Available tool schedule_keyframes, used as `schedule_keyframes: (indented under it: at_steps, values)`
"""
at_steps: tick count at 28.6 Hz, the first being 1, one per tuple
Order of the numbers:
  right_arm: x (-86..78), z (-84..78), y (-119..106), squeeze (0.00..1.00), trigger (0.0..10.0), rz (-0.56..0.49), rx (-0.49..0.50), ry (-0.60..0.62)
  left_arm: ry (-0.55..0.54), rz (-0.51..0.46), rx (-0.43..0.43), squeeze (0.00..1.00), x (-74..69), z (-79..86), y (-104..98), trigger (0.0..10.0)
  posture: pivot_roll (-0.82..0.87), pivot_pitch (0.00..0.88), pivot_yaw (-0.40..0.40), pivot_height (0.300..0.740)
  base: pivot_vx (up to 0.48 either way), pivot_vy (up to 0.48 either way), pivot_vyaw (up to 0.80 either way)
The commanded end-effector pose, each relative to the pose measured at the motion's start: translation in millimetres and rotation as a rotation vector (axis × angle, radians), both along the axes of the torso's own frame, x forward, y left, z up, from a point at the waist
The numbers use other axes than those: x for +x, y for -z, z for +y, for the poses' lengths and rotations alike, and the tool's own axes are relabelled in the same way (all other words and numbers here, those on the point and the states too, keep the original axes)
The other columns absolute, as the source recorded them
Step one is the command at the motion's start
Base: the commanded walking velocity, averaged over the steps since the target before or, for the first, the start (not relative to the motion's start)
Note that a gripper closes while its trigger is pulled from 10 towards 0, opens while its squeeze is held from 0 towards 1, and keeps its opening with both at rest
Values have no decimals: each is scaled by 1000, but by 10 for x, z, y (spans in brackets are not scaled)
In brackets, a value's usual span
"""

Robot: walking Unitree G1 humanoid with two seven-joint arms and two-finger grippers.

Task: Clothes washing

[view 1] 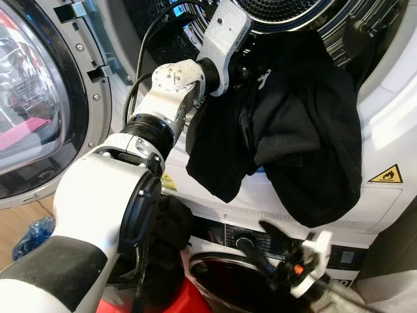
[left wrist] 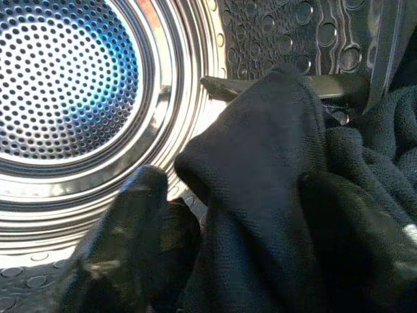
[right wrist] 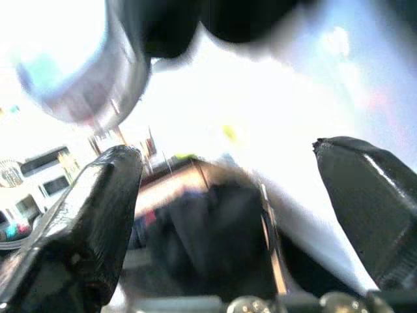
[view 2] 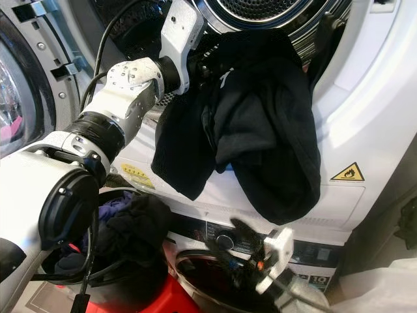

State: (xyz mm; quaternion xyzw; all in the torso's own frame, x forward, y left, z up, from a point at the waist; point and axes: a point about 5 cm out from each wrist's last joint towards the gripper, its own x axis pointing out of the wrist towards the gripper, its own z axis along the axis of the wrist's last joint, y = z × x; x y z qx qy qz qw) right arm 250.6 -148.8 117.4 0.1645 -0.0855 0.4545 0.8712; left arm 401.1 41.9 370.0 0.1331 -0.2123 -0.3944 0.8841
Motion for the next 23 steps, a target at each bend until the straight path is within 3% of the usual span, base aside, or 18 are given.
schedule_keyframes:
  at_steps: [1,4,5,10,14,18,21,23]
  values:
    - [0,84,-283,0,10000,-76,72,-64,-18,27,29,1000,35,98,79,10000,-136,0,167,740,0,0,0]
    - [-49,102,-393,0,10000,-88,118,-115,-17,28,36,1000,36,97,90,10000,-138,0,167,740,0,0,0]
    - [-157,82,-393,0,10000,-71,106,-183,-19,30,41,1000,38,98,101,10000,-136,0,165,740,0,0,0]
    - [-465,76,-279,0,10000,-10,-84,-325,-17,34,43,1000,39,96,112,10000,-135,0,164,740,0,0,0]
    - [-349,45,-543,0,10000,-104,-76,-246,-12,35,44,1000,37,92,117,10000,-139,0,166,740,0,0,0]
    - [-85,111,-867,0,10000,-226,-71,-97,-8,38,45,1000,37,94,127,10000,-131,0,167,740,0,0,0]
    - [-41,183,-985,0,10000,-268,-80,-92,-5,40,48,1000,37,97,132,10000,-127,0,165,740,0,0,0]
    - [-43,286,-1012,0,10000,-293,-147,-126,-4,41,51,1000,39,106,139,10000,-126,0,167,740,0,0,0]
